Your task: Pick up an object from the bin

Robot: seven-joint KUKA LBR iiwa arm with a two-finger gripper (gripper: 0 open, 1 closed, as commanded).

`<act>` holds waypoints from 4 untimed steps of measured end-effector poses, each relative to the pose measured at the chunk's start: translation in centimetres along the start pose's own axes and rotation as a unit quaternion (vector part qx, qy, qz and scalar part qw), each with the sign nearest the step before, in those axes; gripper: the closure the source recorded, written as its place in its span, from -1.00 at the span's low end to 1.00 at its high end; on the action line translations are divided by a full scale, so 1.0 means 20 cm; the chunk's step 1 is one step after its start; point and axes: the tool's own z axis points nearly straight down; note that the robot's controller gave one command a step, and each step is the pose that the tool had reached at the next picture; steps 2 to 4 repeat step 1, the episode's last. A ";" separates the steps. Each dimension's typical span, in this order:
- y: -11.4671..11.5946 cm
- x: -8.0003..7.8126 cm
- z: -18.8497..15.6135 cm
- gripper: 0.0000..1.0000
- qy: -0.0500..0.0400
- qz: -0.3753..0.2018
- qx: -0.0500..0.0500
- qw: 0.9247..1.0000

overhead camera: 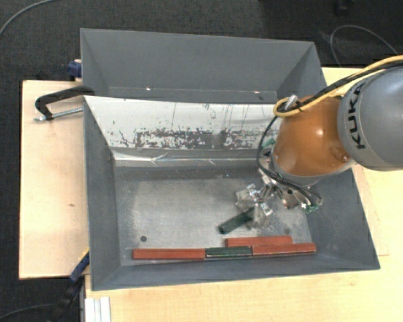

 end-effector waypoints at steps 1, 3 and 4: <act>-0.07 -0.26 -0.69 1.00 -0.006 -0.053 0.004 0.999; -0.07 -0.26 -0.69 1.00 -0.006 -0.053 0.004 0.999; -0.07 -0.26 -0.69 1.00 -0.006 -0.053 0.004 0.999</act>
Offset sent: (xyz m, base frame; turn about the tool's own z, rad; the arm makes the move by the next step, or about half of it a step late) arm 0.0487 0.0093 0.1309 -0.1067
